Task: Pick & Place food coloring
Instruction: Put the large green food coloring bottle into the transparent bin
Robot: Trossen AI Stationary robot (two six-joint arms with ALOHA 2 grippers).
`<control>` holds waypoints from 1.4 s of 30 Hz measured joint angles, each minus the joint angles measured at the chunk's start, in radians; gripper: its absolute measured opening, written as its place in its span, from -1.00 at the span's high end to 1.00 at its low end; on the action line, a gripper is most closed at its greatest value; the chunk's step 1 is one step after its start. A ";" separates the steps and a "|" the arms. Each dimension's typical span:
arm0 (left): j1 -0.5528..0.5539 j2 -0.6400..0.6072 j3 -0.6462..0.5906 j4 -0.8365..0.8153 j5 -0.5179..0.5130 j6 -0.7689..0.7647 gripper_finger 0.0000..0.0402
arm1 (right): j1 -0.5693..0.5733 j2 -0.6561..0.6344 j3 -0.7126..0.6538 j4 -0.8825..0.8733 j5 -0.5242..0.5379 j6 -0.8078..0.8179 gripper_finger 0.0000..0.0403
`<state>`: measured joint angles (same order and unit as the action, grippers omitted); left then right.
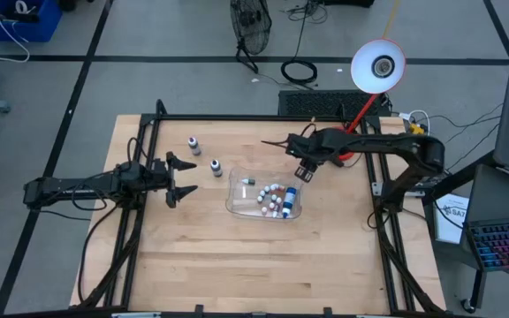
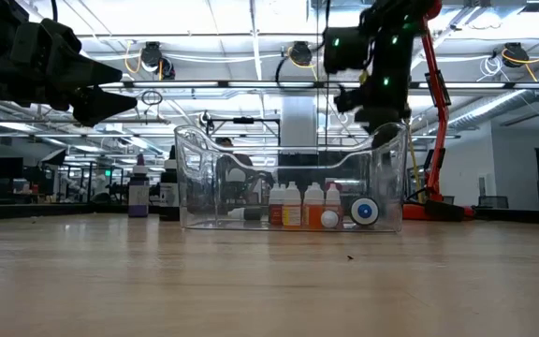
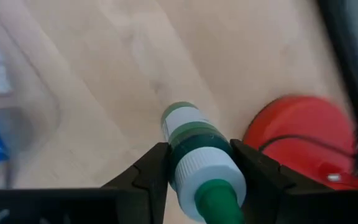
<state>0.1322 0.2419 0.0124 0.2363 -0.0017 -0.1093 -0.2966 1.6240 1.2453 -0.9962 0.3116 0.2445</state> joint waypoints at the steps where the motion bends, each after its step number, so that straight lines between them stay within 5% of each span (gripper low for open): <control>1: 0.000 0.000 0.000 0.000 0.000 0.000 -0.89 | 0.008 -0.022 0.000 0.007 0.013 -0.003 0.33; 14: 0.000 0.000 0.000 0.000 0.000 0.000 -0.89 | 0.236 -0.258 0.000 0.262 0.012 -0.041 0.34; 17: 0.000 0.000 0.000 0.000 0.000 0.000 -0.89 | 0.267 -0.229 0.001 0.286 -0.052 -0.047 0.34; 42: 0.000 0.000 0.000 0.000 0.000 0.000 -0.89 | 0.224 0.045 0.002 0.152 -0.087 -0.022 0.34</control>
<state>0.1322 0.2419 0.0124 0.2363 -0.0017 -0.1093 -0.0723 1.6691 1.2471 -0.8445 0.2244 0.2228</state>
